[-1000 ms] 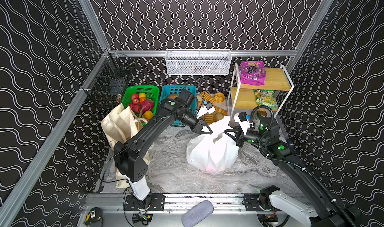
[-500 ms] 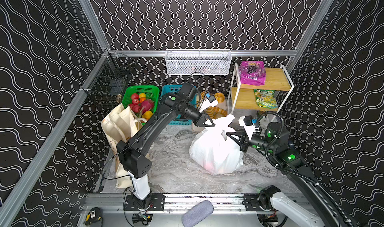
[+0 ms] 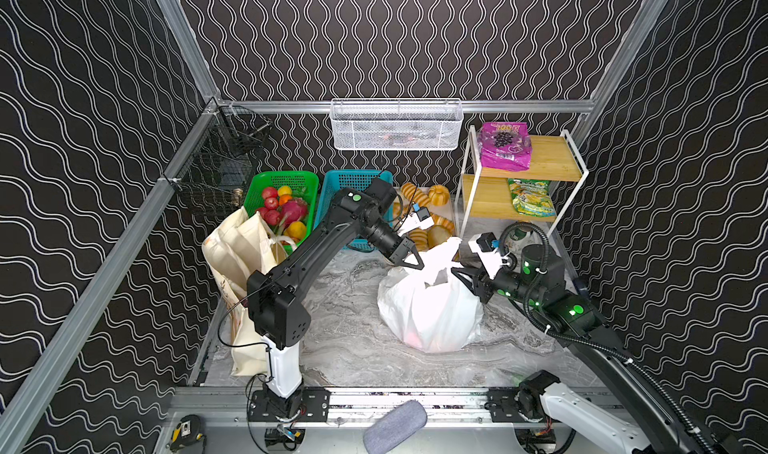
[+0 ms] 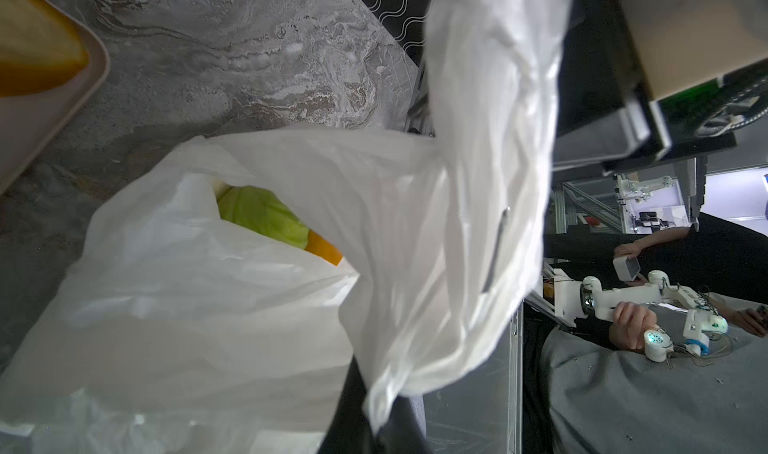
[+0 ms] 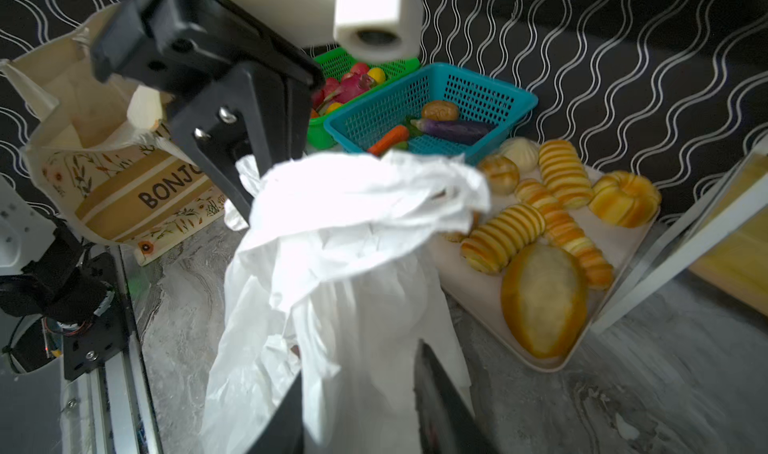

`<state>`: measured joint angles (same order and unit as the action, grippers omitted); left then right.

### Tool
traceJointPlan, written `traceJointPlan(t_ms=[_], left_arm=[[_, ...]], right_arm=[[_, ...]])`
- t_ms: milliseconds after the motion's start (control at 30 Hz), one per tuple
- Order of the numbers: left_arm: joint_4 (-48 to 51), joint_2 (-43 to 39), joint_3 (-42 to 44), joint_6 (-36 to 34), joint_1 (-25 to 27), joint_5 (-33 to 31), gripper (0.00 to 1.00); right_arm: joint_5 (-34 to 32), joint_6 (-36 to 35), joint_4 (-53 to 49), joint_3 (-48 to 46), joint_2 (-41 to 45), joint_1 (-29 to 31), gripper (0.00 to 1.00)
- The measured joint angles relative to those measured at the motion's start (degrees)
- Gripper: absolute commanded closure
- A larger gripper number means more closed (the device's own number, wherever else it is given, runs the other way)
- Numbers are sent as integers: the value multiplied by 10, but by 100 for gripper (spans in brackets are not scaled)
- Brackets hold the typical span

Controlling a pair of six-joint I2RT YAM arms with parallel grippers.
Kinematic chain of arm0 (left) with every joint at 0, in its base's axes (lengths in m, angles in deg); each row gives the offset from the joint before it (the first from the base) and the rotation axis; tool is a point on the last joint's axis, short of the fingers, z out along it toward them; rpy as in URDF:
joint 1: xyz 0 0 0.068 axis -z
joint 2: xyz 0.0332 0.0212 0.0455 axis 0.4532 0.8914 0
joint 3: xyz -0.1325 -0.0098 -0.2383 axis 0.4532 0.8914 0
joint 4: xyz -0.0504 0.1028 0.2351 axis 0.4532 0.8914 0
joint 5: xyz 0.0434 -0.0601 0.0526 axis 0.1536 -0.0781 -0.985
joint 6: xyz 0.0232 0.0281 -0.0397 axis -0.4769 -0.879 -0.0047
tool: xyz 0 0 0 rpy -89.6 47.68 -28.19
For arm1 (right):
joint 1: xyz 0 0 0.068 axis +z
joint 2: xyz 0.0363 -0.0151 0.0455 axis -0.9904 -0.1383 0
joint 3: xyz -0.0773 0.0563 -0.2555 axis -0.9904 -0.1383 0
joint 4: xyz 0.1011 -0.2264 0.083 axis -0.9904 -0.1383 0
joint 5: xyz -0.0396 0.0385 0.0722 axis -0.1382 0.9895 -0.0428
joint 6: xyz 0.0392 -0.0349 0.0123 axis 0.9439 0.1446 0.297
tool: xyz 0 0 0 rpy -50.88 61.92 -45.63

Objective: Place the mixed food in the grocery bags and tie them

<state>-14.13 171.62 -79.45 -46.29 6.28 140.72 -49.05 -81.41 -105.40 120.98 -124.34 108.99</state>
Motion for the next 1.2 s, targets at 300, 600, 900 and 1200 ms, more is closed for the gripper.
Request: traceJointPlan(t_ms=[300,600,900,1200], left_arm=[[3,0,-12,-1,-1,9,100],[16,1,-10,-12,-3,18,100],[30,14,-23,-13,-4,22,100],[45,28,-44,-15,-5,27,100]], right_arm=[[76,-56,-5,52,-6,0,31],[46,-272,106,-84,85,1,31],[7,-462,204,-96,52,29,27],[-114,-575,223,-101,-12,96,26]])
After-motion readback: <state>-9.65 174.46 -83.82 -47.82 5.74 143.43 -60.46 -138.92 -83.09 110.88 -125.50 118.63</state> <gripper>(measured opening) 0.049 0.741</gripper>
